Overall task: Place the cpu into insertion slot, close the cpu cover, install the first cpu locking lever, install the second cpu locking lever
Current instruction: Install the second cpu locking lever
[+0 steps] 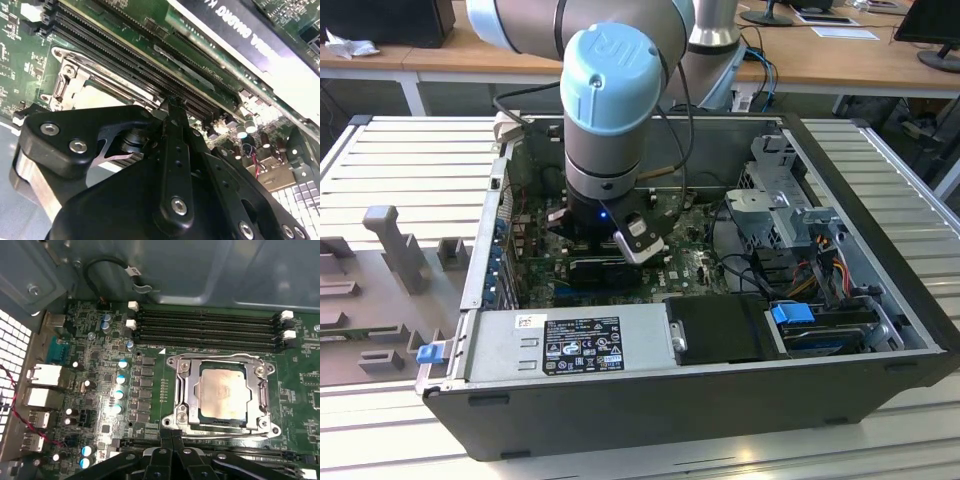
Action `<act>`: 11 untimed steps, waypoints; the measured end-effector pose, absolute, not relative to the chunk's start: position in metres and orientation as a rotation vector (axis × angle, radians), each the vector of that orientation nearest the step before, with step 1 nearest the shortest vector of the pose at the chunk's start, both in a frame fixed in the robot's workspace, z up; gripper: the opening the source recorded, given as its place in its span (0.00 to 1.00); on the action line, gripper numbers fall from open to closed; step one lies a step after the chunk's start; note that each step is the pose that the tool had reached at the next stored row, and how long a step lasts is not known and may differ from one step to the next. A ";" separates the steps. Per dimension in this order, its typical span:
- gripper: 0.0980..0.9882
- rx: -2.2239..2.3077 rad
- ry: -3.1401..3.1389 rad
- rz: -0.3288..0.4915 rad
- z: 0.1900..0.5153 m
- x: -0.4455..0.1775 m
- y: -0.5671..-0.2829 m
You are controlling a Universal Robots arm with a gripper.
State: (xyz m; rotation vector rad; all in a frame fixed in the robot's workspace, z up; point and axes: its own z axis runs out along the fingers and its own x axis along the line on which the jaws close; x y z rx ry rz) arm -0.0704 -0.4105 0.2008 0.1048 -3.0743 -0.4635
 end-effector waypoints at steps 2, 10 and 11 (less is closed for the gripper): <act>0.01 0.105 -3.073 -0.473 0.200 -0.070 -0.411; 0.01 0.105 -3.072 -0.481 0.197 -0.070 -0.408; 0.01 0.105 -3.072 -0.481 0.197 -0.070 -0.406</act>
